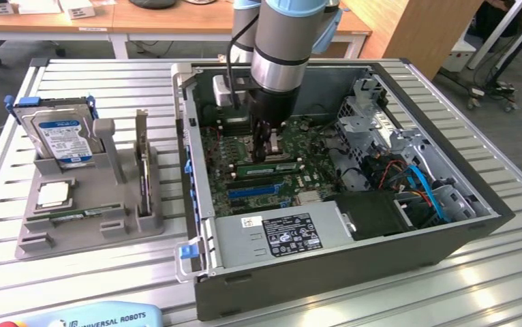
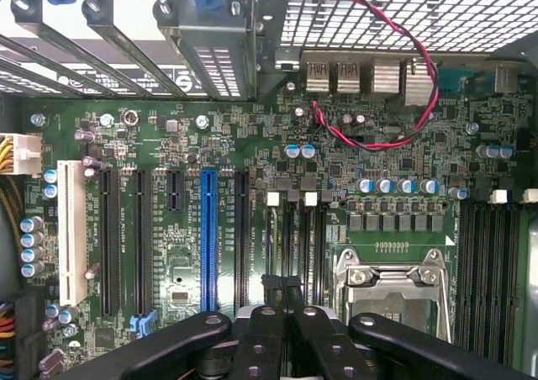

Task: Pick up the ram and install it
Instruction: 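Press down the ram until it locks into place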

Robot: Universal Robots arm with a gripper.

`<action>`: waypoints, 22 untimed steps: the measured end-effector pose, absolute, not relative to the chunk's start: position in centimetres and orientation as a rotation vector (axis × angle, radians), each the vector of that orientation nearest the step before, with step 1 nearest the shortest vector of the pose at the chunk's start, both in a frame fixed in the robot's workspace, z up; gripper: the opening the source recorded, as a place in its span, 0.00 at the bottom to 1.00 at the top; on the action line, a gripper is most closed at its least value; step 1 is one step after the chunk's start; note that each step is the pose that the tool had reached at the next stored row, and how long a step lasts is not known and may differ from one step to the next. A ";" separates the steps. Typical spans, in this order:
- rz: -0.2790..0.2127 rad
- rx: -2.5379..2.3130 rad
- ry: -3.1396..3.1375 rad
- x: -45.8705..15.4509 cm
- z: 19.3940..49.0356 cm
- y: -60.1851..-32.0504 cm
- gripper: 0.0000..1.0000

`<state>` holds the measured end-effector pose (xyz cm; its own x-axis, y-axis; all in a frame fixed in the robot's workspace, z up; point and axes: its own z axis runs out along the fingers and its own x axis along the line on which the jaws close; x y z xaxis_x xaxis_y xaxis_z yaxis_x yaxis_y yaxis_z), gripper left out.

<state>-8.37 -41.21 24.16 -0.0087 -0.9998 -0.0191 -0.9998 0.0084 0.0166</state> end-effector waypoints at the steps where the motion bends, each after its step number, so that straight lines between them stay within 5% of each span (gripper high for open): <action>1: 0.040 -2.211 2.229 -8.4 24.2 -41.2 0.10; 22: 0.039 -2.211 2.230 -8.4 23.3 -41.2 0.10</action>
